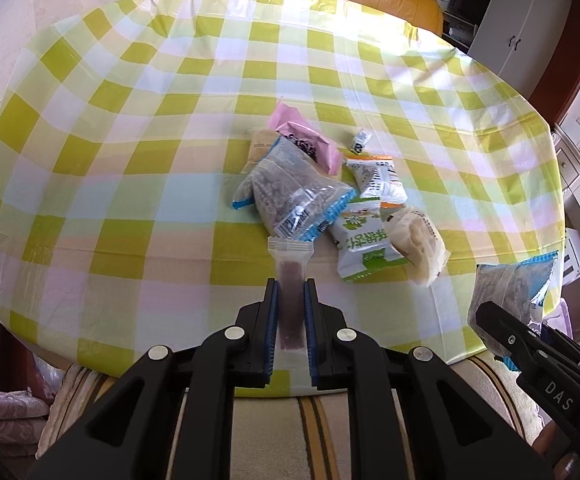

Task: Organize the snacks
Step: 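Carry both snacks over the white box and open both tools to drop them, then move both open tools back over the snacks on the table, then grasp the clear bag of dark snacks with the left tool while the right tool grasps the round cake packet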

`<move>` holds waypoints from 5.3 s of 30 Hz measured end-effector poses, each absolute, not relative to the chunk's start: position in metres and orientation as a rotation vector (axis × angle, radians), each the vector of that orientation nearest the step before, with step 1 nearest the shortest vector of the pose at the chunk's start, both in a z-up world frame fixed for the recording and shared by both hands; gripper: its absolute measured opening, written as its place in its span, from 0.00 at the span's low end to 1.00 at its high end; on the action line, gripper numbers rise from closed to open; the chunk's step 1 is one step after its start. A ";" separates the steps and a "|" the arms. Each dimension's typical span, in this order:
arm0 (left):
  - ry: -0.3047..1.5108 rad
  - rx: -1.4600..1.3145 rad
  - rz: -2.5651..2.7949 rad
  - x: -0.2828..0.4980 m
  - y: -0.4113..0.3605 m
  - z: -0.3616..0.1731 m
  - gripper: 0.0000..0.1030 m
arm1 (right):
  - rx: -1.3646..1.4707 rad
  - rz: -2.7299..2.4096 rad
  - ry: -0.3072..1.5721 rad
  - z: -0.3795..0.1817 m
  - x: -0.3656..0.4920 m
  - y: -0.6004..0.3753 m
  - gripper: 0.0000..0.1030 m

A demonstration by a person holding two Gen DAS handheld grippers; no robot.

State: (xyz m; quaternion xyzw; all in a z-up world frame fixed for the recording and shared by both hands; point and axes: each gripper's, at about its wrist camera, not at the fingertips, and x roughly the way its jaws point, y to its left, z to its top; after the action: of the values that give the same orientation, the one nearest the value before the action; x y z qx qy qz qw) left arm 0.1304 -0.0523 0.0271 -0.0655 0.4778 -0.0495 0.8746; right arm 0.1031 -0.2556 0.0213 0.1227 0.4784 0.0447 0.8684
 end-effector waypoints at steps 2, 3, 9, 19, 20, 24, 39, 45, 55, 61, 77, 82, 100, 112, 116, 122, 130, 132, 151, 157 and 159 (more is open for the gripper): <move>0.994 -0.123 -0.136 0.128 -0.067 0.029 0.12 | 0.269 0.076 0.995 0.023 0.099 -0.266 0.40; 0.992 -0.117 -0.152 0.126 -0.075 0.031 0.12 | 0.273 0.065 0.990 0.024 0.097 -0.272 0.40; 0.998 -0.075 -0.270 0.116 -0.128 0.034 0.12 | 0.302 -0.004 0.967 0.027 0.084 -0.314 0.40; 1.019 -0.017 -0.537 0.095 -0.238 0.040 0.12 | 0.348 -0.175 0.926 0.028 0.056 -0.402 0.40; 1.024 -0.009 -0.562 0.092 -0.248 0.040 0.12 | 0.348 -0.198 0.925 0.027 0.053 -0.412 0.40; 1.053 0.011 -0.657 0.083 -0.286 0.034 0.12 | 0.358 -0.293 0.938 0.017 0.039 -0.450 0.40; 1.151 0.075 -0.885 0.057 -0.366 0.012 0.12 | 0.407 -0.534 0.976 -0.009 -0.010 -0.532 0.40; 1.166 0.062 -0.913 0.057 -0.369 0.010 0.19 | 0.404 -0.549 0.975 -0.008 -0.011 -0.533 0.52; 1.150 0.041 -0.891 0.060 -0.362 0.015 0.48 | 0.407 -0.551 0.968 -0.005 -0.008 -0.530 0.71; 1.118 0.041 -0.855 0.064 -0.354 0.020 0.48 | 0.408 -0.538 0.956 0.001 -0.003 -0.523 0.74; 1.002 -0.012 -0.685 0.098 -0.297 0.039 0.49 | 0.387 -0.427 0.936 0.016 0.025 -0.478 0.74; 0.990 -0.055 -0.631 0.110 -0.271 0.040 0.49 | 0.368 -0.376 0.937 0.021 0.038 -0.455 0.74; 0.967 -0.227 -0.428 0.150 -0.172 0.038 0.49 | 0.296 -0.196 0.945 0.030 0.086 -0.374 0.74; 0.962 -0.349 -0.276 0.165 -0.096 0.028 0.56 | 0.179 -0.092 0.959 0.027 0.115 -0.320 0.75; 0.958 -0.427 -0.175 0.169 -0.061 0.022 0.60 | 0.096 -0.036 0.964 0.025 0.126 -0.294 0.75; 0.993 -0.551 -0.102 0.178 -0.026 0.004 0.68 | -0.020 0.054 0.980 0.017 0.143 -0.255 0.77; 1.039 -0.676 -0.103 0.198 -0.014 -0.013 0.71 | -0.113 0.126 1.015 -0.002 0.170 -0.227 0.78; 1.045 -0.694 -0.092 0.205 -0.013 -0.015 0.71 | -0.112 0.132 1.018 -0.005 0.178 -0.226 0.78; 1.054 -0.592 -0.054 0.230 -0.026 -0.021 0.62 | -0.122 0.195 1.067 -0.026 0.212 -0.217 0.72; 1.033 -0.554 -0.048 0.229 -0.027 -0.018 0.52 | -0.130 0.217 1.064 -0.027 0.210 -0.214 0.50; 1.022 -0.543 -0.049 0.227 -0.028 -0.016 0.50 | -0.144 0.213 1.058 -0.026 0.209 -0.212 0.49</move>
State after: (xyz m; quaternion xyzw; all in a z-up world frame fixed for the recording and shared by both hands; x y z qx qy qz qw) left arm 0.2273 -0.0277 -0.0165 -0.2567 0.4830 -0.0230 0.8368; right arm 0.2086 -0.2116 -0.0262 -0.0684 0.5035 0.1011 0.8553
